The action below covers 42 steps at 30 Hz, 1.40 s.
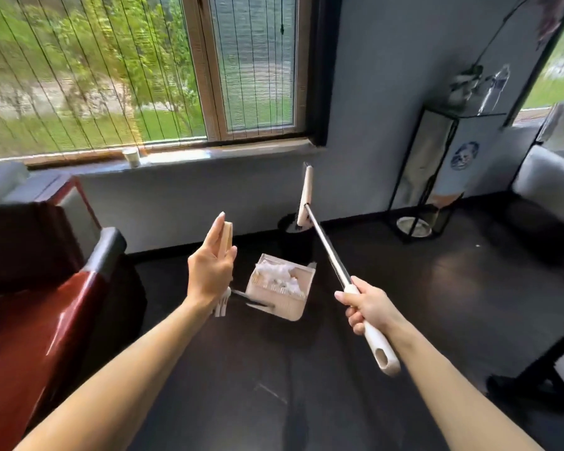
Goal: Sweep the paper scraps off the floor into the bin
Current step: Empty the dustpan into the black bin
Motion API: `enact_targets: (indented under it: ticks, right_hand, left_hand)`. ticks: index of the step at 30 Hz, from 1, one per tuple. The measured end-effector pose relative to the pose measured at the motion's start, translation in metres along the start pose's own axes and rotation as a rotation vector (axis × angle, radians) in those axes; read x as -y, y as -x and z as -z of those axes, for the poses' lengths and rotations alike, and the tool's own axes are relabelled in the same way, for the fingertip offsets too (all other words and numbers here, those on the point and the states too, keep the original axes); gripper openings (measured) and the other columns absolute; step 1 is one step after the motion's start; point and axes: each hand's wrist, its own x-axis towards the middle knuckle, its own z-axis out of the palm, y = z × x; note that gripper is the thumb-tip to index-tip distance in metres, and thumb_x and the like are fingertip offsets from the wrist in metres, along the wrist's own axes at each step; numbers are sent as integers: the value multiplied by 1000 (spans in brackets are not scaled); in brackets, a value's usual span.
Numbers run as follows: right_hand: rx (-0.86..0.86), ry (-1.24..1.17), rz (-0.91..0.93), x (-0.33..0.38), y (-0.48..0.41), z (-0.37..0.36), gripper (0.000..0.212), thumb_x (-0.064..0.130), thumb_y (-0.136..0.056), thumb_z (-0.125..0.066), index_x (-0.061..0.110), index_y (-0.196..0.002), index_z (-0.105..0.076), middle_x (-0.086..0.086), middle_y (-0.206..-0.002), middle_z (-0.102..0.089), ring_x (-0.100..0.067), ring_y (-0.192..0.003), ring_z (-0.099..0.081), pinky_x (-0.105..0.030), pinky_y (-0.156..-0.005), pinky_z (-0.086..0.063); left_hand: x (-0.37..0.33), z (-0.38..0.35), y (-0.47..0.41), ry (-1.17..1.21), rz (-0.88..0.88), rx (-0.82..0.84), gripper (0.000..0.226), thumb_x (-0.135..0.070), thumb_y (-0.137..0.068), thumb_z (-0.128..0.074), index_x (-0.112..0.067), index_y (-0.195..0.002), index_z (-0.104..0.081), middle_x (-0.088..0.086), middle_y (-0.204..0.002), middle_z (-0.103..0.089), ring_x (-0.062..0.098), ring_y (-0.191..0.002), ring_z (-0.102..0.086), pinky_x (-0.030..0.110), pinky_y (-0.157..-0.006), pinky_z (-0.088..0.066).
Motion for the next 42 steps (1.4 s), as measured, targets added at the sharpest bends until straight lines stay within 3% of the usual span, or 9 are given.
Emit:
enact_targets:
  ticks: [3, 8, 15, 24, 31, 34, 37, 39, 42]
  right_hand:
    - [-76, -61, 7, 25, -45, -17, 70, 3, -93, -58, 29, -149, -25, 0, -53, -36, -4, -32, -32, -15, -30, -29]
    - [-159, -93, 33, 72, -109, -26, 75, 3, -92, -60, 24, -152, -21, -1, -57, -39, -4, -33, -34, -15, -31, -30]
    - [-160, -144, 59, 133, -208, 6, 53, 3, -92, -59, 36, -125, -33, -2, -60, -37, -4, -35, -34, -16, -32, -30]
    - [-184, -179, 42, 195, -294, 57, 61, 5, -92, -60, 37, -136, -33, 2, -57, -37, -3, -35, -33, -15, -31, -28]
    - [-236, -231, 30, 230, -332, 62, 74, 6, -92, -60, 23, -153, -22, 0, -60, -37, -3, -35, -33, -15, -31, -29]
    - [-250, -252, 49, 238, -337, 60, 74, 7, -93, -60, 24, -154, -21, 0, -60, -35, -2, -34, -32, -15, -31, -29]
    - [-271, -255, 65, 250, -339, 62, 75, 8, -93, -60, 24, -154, -19, 0, -60, -36, -2, -35, -32, -15, -31, -29]
    - [-280, -253, 77, 258, -341, 65, 74, 8, -93, -60, 23, -154, -19, 0, -60, -36, -2, -35, -32, -15, -32, -29]
    - [-297, -268, 96, 263, -345, 68, 75, 7, -92, -61, 23, -154, -20, 2, -58, -37, -3, -36, -32, -16, -32, -29]
  left_hand:
    - [7, -16, -73, -3, -74, 71, 64, -4, -91, -59, -34, -143, -39, -6, -131, -58, 2, -51, -57, 26, -58, -56]
    - [15, -49, -182, -126, -191, 130, 65, -2, -90, -60, -27, -146, -37, 4, -132, -58, 24, -113, -61, 33, -100, -46]
    - [21, -118, -312, -260, -448, 199, 66, -1, -91, -57, -20, -148, -31, 11, -132, -57, 25, -118, -56, 23, -95, -39]
    - [41, -215, -420, -531, -781, 507, 71, -10, -89, -54, -43, -143, -22, 14, -96, -58, 44, -75, -64, 49, -60, -55]
    - [105, -262, -429, -799, -1112, 857, 116, 0, -62, -75, -40, -150, -11, -1, -79, -50, 23, -36, -46, 30, -28, -39]
    - [105, -272, -422, -780, -961, 1085, 94, -25, -85, -67, -60, -142, -1, -8, -84, -44, 19, -50, -54, 29, -45, -49]
    - [89, -275, -414, -768, -763, 1281, 50, -78, -83, -13, -75, -127, 10, -9, -97, -52, 20, -79, -63, 33, -76, -54]
    - [81, -279, -413, -725, -599, 1318, 60, -76, -85, -17, -64, -138, 10, -7, -106, -68, 18, -81, -67, 35, -81, -54]
    - [75, -283, -410, -825, -444, 1293, 87, -62, -91, -42, -35, -148, 18, -1, -69, -65, 13, -54, -61, 33, -65, -55]
